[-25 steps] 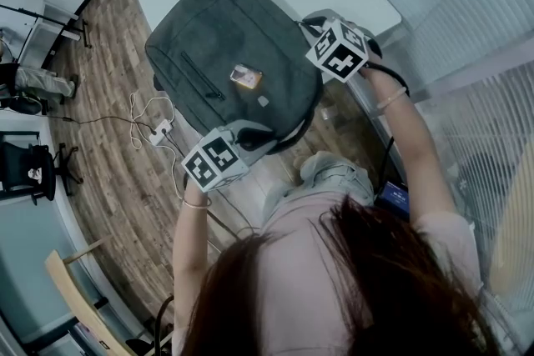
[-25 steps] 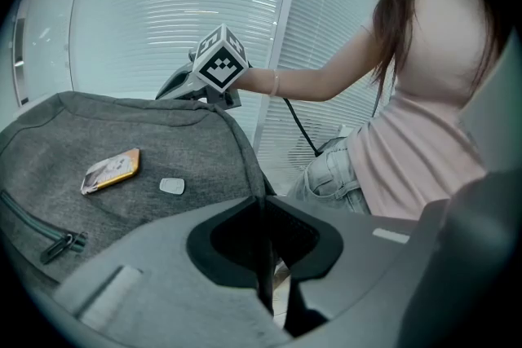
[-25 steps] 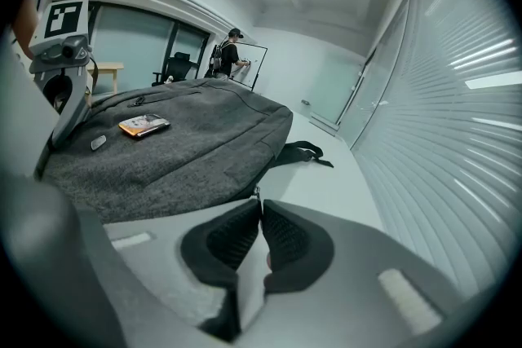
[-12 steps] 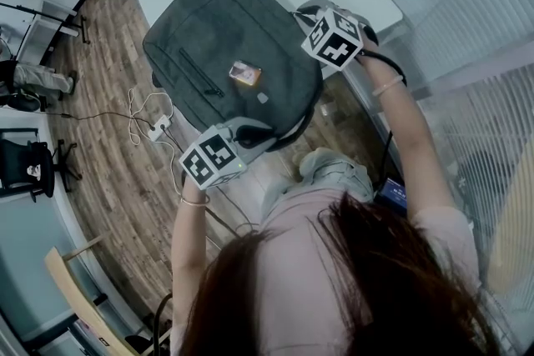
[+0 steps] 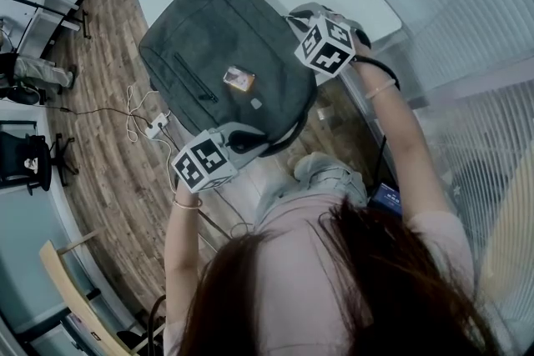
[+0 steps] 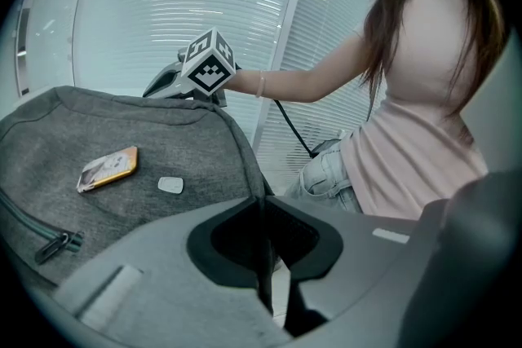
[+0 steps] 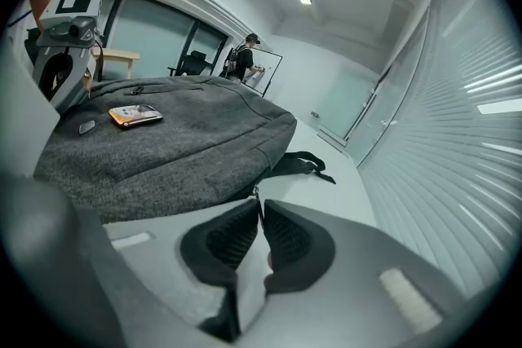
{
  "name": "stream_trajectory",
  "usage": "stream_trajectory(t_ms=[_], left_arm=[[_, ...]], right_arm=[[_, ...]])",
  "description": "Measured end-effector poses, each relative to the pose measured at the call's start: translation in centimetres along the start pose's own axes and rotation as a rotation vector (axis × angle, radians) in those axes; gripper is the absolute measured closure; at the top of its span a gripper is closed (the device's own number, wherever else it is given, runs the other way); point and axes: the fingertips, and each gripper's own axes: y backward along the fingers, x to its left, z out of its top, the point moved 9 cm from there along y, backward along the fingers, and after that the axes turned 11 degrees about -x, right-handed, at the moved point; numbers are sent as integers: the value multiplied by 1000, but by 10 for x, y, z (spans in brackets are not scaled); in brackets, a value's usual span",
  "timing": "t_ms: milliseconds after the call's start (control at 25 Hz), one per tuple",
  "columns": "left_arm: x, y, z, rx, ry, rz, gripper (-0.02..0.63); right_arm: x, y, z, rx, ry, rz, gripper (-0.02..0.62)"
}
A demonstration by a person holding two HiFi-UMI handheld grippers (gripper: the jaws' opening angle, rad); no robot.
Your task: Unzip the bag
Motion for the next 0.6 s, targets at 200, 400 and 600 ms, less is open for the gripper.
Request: stream_trajectory(t_ms=[200, 400, 600], left_arm=[[0, 0, 1, 10, 12, 2, 565], [3, 1, 4, 12, 37, 4, 559], [0, 2, 7, 13, 43, 16, 552]], right_arm=[[-1, 4, -3, -35, -64, 17, 571], [-1, 5, -6, -60, -94, 12, 571], [0, 12, -9, -64, -113, 1, 560]])
